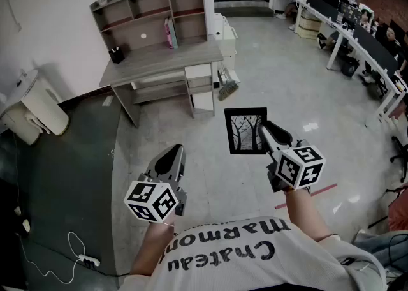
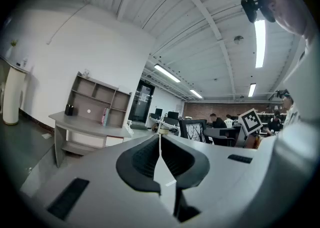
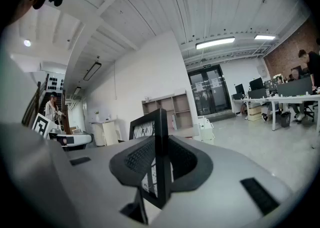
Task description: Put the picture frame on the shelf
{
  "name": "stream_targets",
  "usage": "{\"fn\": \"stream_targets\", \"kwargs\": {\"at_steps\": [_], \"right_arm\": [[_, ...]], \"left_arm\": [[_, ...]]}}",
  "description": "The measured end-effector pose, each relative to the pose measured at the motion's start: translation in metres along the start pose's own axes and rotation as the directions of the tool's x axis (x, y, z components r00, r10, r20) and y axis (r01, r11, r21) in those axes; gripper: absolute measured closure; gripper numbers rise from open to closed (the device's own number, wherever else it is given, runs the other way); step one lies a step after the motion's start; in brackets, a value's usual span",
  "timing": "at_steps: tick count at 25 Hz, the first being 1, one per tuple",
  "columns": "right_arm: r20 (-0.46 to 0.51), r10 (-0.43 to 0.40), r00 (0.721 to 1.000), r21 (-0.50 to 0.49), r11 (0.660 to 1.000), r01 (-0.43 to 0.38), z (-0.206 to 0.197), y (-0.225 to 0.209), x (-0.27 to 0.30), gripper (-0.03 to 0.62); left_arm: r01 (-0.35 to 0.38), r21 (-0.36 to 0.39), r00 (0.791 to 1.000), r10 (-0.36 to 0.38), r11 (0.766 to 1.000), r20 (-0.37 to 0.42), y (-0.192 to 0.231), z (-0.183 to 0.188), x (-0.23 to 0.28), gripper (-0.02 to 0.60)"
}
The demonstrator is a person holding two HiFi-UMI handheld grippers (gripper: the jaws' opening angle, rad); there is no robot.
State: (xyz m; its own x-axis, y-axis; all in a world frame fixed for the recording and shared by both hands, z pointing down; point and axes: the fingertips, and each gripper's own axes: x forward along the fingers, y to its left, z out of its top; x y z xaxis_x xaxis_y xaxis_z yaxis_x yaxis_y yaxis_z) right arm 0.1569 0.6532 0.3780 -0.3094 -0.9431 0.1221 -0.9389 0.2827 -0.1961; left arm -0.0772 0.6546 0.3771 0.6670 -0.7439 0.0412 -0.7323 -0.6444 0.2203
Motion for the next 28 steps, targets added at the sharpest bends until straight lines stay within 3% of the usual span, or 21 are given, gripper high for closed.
{"fn": "stream_targets", "kwargs": {"at_steps": [5, 13, 21, 28], "right_arm": [[0.004, -0.007, 1.0, -0.008, 1.0, 0.007, 0.0, 0.003, 0.006, 0.503], [0.041, -0.013, 0.999, 0.028, 1.0, 0.012, 0.013, 0.026, 0.056, 0.505], [0.007, -0.004, 1.0, 0.007, 1.0, 0.004, -0.015, 0.046, 0.084, 0.505], [-0.012, 0.044, 0.999, 0.076, 0.996, -0.043, -0.018, 0.056, 0.123, 0.505]], "left_arm": [[-0.002, -0.001, 1.0, 0.002, 1.0, 0.014, 0.009, 0.003, -0.003, 0.557], [0.006, 0.019, 1.0, -0.006, 1.0, 0.027, 0.064, 0.028, -0.001, 0.555], [0.023, -0.025, 0.999, -0.022, 0.999, 0.04, 0.096, 0.012, -0.009, 0.556], [0.018, -0.052, 1.0, -0.018, 0.998, 0.006, 0.122, 0.002, 0.007, 0.557]]}}
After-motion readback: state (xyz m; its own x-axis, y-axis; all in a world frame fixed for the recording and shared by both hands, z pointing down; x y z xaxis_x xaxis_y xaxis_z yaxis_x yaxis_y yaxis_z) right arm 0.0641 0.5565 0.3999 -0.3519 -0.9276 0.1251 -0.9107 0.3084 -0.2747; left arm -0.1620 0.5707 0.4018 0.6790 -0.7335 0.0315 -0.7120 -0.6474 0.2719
